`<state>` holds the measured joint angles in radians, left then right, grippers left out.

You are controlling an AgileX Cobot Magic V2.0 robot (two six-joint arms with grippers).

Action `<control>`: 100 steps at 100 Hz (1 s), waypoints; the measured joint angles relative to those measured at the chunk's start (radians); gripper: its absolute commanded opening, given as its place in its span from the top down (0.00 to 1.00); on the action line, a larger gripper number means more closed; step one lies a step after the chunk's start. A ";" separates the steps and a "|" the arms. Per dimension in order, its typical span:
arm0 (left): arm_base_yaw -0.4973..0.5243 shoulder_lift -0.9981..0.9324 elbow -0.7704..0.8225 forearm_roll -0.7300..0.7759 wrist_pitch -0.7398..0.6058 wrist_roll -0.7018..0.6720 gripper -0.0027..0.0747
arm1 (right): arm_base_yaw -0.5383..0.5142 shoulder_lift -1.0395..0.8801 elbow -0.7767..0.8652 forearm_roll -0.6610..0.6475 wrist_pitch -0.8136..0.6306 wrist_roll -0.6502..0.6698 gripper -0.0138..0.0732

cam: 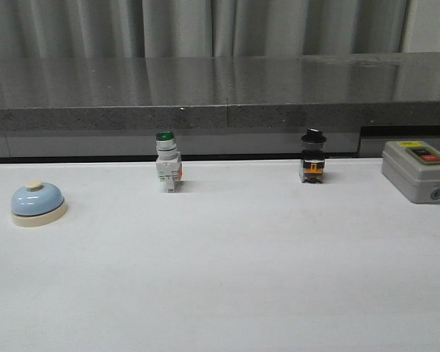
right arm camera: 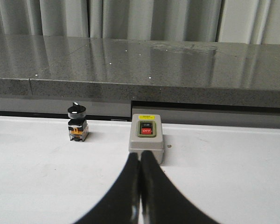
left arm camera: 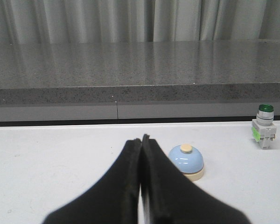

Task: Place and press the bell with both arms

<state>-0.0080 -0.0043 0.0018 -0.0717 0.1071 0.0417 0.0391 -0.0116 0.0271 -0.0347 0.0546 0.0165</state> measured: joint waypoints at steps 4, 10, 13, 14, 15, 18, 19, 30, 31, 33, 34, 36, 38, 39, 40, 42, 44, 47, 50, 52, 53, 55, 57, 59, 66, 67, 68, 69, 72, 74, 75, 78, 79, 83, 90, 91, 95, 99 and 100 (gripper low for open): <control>0.000 0.000 0.000 0.000 -0.008 0.000 0.99 | 0.000 0.000 0.000 0.000 0.000 0.000 0.91; 0.000 0.000 0.000 0.000 -0.022 0.000 0.99 | 0.000 0.000 0.000 0.000 0.000 0.000 0.91; 0.000 0.000 0.000 0.000 -0.028 0.000 0.99 | 0.000 0.000 0.000 0.000 0.000 0.000 0.91; 0.000 0.000 0.000 0.000 -0.030 0.000 0.99 | 0.000 0.000 0.000 0.000 0.000 0.000 0.91; 0.000 0.000 0.000 0.000 -0.032 0.000 0.99 | 0.000 0.000 0.000 0.000 0.000 0.000 0.91; 0.000 0.000 0.000 0.000 -0.038 0.000 0.99 | 0.000 0.000 0.000 0.000 0.000 0.000 0.91; 0.000 0.000 0.000 0.000 -0.039 0.000 0.99 | 0.000 0.000 0.000 0.000 0.000 0.000 0.91; 0.000 0.000 0.000 0.000 -0.068 0.000 0.99 | 0.000 0.000 0.000 0.000 0.000 0.000 0.91; 0.000 0.000 0.000 0.000 -0.070 0.000 0.99 | 0.000 0.000 0.000 0.000 0.000 0.000 0.91; 0.000 0.000 0.000 0.000 -0.076 0.000 0.99 | 0.000 0.000 0.000 0.000 0.000 0.000 0.91; 0.000 0.000 0.000 0.000 -0.076 0.000 0.99 | 0.000 0.000 0.000 0.000 0.000 0.000 0.91; 0.000 0.000 0.000 0.000 -0.083 0.000 0.99 | 0.000 0.000 0.000 0.000 0.000 0.000 0.91; 0.000 0.000 0.000 0.000 -0.090 0.000 0.99 | 0.000 0.000 0.000 0.000 0.000 0.000 0.91; 0.000 0.000 0.000 0.000 -0.095 0.000 0.99 | 0.000 0.000 0.000 0.000 0.000 0.000 0.91; 0.000 0.000 0.000 0.000 -0.098 0.000 0.99 | 0.000 0.000 0.000 0.000 0.000 0.000 0.91; 0.000 0.000 0.000 0.000 -0.107 0.000 0.99 | 0.000 0.000 0.000 0.000 0.000 0.000 0.91; 0.000 0.000 0.000 0.000 -0.118 0.000 0.99 | 0.000 0.000 0.000 0.000 0.000 0.000 0.91; 0.000 0.000 0.000 0.000 -0.130 0.000 0.99 | 0.000 0.000 0.000 0.000 0.000 0.000 0.91; 0.000 0.000 0.000 0.000 -0.144 0.000 0.99 | 0.000 0.000 0.000 0.000 0.000 0.000 0.91; 0.000 0.000 0.000 0.000 -0.154 0.000 0.99 | 0.000 0.000 0.000 0.000 0.000 0.000 0.91; 0.000 0.000 0.000 0.000 -0.160 0.000 0.99 | 0.000 0.000 0.000 0.000 0.000 0.000 0.91; 0.000 0.000 0.000 0.000 -0.166 0.000 0.99 | 0.000 0.000 0.000 0.000 0.000 0.000 0.91; 0.000 0.000 0.000 0.000 -0.175 0.000 0.99 | 0.000 0.000 0.000 0.000 0.000 0.000 0.91; 0.000 0.000 0.000 0.000 -0.182 0.000 0.99 | 0.000 0.000 0.000 0.000 0.000 0.000 0.91; 0.000 0.000 0.000 -0.009 -0.194 0.000 0.99 | 0.000 0.000 0.000 0.000 0.000 0.000 0.91; 0.000 0.000 0.000 -0.010 -0.194 0.000 0.99 | 0.000 0.000 0.000 0.000 0.000 0.000 0.91; 0.000 0.000 0.000 -0.016 -0.194 0.000 0.99 | 0.000 0.000 0.000 0.000 0.000 0.000 0.91; 0.000 0.000 0.000 -0.018 -0.194 0.000 0.99 | 0.000 0.000 0.000 0.000 0.000 0.000 0.91; 0.000 0.000 -0.002 -0.029 -0.194 0.000 0.99 | 0.000 0.000 0.000 0.000 0.000 0.000 0.91; 0.000 0.000 -0.003 -0.039 -0.189 0.000 0.99 | 0.000 0.000 0.000 0.000 0.000 0.000 0.91; 0.000 0.000 -0.003 -0.044 -0.187 0.000 0.99 | 0.000 0.000 0.000 0.000 0.000 0.000 0.91; 0.000 0.000 -0.005 -0.055 -0.179 0.000 0.99 | 0.000 0.000 0.000 0.000 0.000 0.000 0.91; 0.000 0.000 -0.008 -0.058 -0.174 0.000 0.99 | 0.000 0.000 0.000 0.000 0.000 0.000 0.91; 0.000 0.000 -0.018 -0.065 -0.158 0.000 0.99 | 0.000 0.000 0.000 0.000 0.000 0.000 0.91; 0.000 0.011 -0.053 -0.075 -0.122 0.000 0.99 | 0.000 0.000 0.000 0.000 0.000 0.000 0.91; 0.000 0.016 -0.062 -0.075 -0.115 0.000 0.99 | 0.000 0.000 0.000 0.000 0.000 0.000 0.91; 0.000 0.032 -0.090 -0.077 -0.096 0.000 0.99 | 0.000 0.000 0.000 0.000 0.000 0.000 0.91; 0.000 0.056 -0.115 -0.077 -0.077 0.000 0.99 | 0.000 0.000 0.000 0.000 0.000 0.000 0.91; 0.000 0.066 -0.124 -0.077 -0.069 0.000 0.99 | 0.000 0.000 0.000 0.000 0.000 0.000 0.91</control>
<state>-0.0080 0.0613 -0.1222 -0.1486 0.0386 0.0417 0.0391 -0.0116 0.0271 -0.0347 0.0546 0.0165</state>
